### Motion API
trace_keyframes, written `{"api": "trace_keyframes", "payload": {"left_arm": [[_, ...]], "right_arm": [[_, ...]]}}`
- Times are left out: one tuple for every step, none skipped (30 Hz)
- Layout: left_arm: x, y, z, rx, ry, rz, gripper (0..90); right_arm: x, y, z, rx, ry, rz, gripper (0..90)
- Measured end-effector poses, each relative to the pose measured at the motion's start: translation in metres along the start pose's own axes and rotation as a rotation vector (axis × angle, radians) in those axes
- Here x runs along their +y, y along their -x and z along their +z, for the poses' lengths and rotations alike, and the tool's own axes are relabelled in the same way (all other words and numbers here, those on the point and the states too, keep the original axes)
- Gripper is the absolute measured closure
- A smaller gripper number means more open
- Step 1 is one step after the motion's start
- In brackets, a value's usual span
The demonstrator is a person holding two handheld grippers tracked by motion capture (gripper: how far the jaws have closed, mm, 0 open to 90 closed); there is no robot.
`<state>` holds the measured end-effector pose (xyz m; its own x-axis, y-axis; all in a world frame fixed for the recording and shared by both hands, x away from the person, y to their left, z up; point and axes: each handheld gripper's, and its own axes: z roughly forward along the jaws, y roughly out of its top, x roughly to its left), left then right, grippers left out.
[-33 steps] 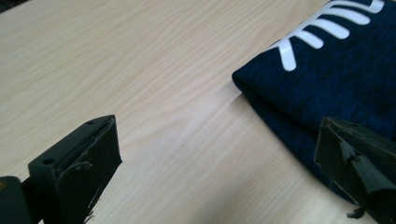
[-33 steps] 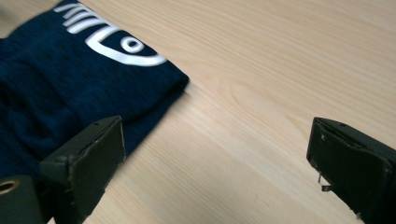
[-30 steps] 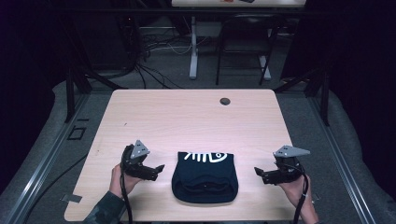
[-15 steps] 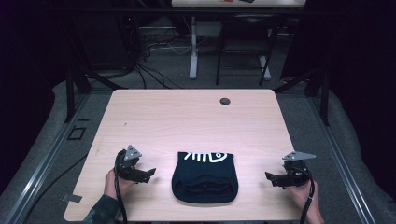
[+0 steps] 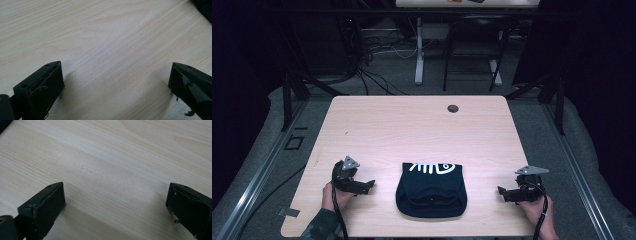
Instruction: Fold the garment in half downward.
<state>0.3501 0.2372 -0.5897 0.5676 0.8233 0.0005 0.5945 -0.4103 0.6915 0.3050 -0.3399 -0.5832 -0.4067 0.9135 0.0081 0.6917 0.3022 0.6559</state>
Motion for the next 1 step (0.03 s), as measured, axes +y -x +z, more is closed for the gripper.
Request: {"api": "trace_keyframes", "payload": {"left_arm": [[-0.0001, 0.0001, 0.0002, 0.000, 0.002, -0.004, 0.0]], "right_arm": [[0.0001, 0.0001, 0.0005, -0.003, 0.000, 0.001, 0.0]]}}
